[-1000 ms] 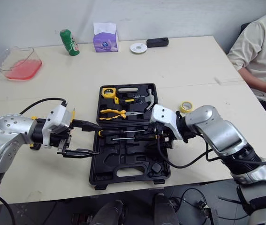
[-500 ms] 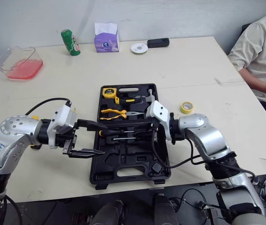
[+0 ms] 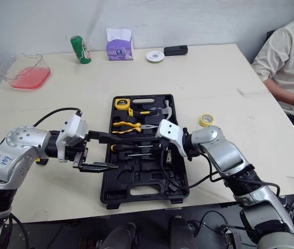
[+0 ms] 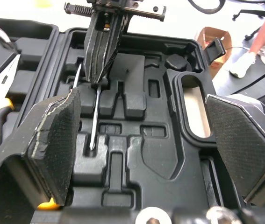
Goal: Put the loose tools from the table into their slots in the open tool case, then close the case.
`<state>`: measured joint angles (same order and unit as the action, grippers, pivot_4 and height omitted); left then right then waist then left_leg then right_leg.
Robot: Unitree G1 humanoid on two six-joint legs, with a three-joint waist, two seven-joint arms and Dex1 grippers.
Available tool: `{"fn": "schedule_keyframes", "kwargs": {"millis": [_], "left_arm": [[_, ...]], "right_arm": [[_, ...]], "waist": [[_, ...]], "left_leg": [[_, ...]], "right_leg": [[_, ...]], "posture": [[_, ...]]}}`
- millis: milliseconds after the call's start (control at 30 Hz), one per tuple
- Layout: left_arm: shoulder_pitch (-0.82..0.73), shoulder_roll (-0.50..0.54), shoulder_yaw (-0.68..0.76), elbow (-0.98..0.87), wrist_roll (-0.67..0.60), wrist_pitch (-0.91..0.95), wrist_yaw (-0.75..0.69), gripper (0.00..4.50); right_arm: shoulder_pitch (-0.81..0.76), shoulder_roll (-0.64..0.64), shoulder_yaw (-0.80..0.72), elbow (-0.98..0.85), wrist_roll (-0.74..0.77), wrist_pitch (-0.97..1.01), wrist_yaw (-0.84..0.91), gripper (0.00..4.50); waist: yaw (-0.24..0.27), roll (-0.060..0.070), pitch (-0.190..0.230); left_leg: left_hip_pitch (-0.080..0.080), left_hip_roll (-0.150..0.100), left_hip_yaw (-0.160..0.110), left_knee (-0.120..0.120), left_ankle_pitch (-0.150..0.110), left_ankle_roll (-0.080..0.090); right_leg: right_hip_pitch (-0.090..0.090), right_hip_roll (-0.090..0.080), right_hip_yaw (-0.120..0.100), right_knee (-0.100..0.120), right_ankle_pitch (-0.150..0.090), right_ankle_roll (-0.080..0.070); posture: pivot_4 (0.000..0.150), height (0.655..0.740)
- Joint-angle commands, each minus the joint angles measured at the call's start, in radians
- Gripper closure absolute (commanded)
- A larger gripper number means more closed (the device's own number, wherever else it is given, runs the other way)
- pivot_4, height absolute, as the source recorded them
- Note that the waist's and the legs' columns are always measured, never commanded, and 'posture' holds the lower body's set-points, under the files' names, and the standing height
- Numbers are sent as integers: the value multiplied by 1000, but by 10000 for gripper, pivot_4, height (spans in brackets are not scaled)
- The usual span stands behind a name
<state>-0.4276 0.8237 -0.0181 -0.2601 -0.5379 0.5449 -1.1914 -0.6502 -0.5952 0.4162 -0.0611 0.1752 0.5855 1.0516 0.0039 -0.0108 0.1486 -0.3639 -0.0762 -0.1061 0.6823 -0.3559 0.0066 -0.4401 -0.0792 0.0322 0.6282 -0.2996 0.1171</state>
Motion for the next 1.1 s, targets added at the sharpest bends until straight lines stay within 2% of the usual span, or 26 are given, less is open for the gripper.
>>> {"fn": "schedule_keyframes", "kwargs": {"millis": [33, 100, 267, 333, 433, 467, 567, 633, 667, 767, 900, 1000, 1100], "left_arm": [[-10, -6, 7, -10, 6, -14, 12, 0], [-5, -9, 12, -11, 7, -9, 26, 0], [52, -23, 69, -23, -17, 29, 107, 0], [141, -35, 161, -34, -38, 48, 172, 0], [339, -121, 388, -54, -69, 50, 334, 0], [393, -152, 449, -70, -75, 50, 383, 0], [546, -187, 615, -100, -120, 95, 442, 0], [633, -202, 771, -45, -142, 109, 493, 0], [661, -202, 834, -9, -146, 108, 514, 0], [735, -172, 971, 147, -102, 38, 527, 0], [773, -111, 1015, 311, -46, -48, 512, 0], [740, -66, 1039, 385, -58, -41, 533, 0], [730, -55, 1027, 379, -64, -29, 538, 0]], "right_arm": [[93, -2, 66, 56, -69, 2, -29, 44791], [103, 33, 2, 27, -22, -30, -50, 44791], [141, 71, -173, -103, 101, -48, -75, 44791], [174, 49, -292, -201, 179, 5, -102, 44791], [272, -17, -570, -330, 361, 183, -157, 35105], [310, -48, -643, -354, 396, 214, -161, 30521], [434, -154, -816, -367, 419, 240, -146, 15842], [532, -226, -955, -312, 407, 237, -132, 3936], [565, -250, -1007, -277, 397, 227, -135, 539], [659, -313, -1106, -153, 339, 152, -124, 539], [707, -361, -1147, 0, 282, 51, -118, 539], [705, -380, -1147, 79, 258, -2, -124, 539], [695, -381, -1131, 83, 259, -20, -125, 539]], "waist": [[3, 0, 0], [4, -1, -2], [-3, 4, 1], [-6, 6, 3], [-6, 8, 4], [-4, 7, 4], [5, 6, 4], [12, 5, 5], [16, 5, 5], [20, 6, 5], [20, 6, 6], [22, 6, 6], [18, 7, 7]], "left_leg": [[6, 0, 0, -1, -1, 0], [13, 0, -1, -3, -2, 0], [10, 0, -1, -2, -2, 0], [9, 1, -1, -3, -3, 0], [8, 0, -1, -7, -3, 0], [8, 1, -1, -8, -4, 1], [8, 1, -1, -8, -4, 1], [9, 1, 1, -8, -5, 1], [9, 1, 2, -7, -5, 2], [18, 1, 4, -9, -7, 5], [33, 2, 5, -18, -11, 10], [32, 2, 3, -18, -11, 10], [32, 2, 3, -18, -10, 8]], "right_leg": [[7, 0, 0, -1, 0, 0], [15, 0, 0, -4, 0, 0], [10, 1, 2, 0, 0, 0], [9, 1, 1, 0, 0, 0], [4, 2, 3, 0, 0, 0], [4, 2, 2, 0, 0, 0], [4, 2, 2, -2, 0, -1], [4, 1, 4, -4, 0, -1], [4, 1, 4, -4, 0, -1], [13, 1, 5, -5, -1, -1], [25, 1, 6, -12, -1, -2], [27, 0, 4, -13, -1, -2], [26, 0, 5, -12, -1, -2]], "posture": [[1500, 7400], [1500, 7400], [1500, 7400], [1500, 7400], [1500, 7400], [1500, 7400], [1500, 7400], [1500, 7400], [1500, 7400], [1500, 7400], [1500, 7400], [1500, 7400], [1500, 7400]]}}
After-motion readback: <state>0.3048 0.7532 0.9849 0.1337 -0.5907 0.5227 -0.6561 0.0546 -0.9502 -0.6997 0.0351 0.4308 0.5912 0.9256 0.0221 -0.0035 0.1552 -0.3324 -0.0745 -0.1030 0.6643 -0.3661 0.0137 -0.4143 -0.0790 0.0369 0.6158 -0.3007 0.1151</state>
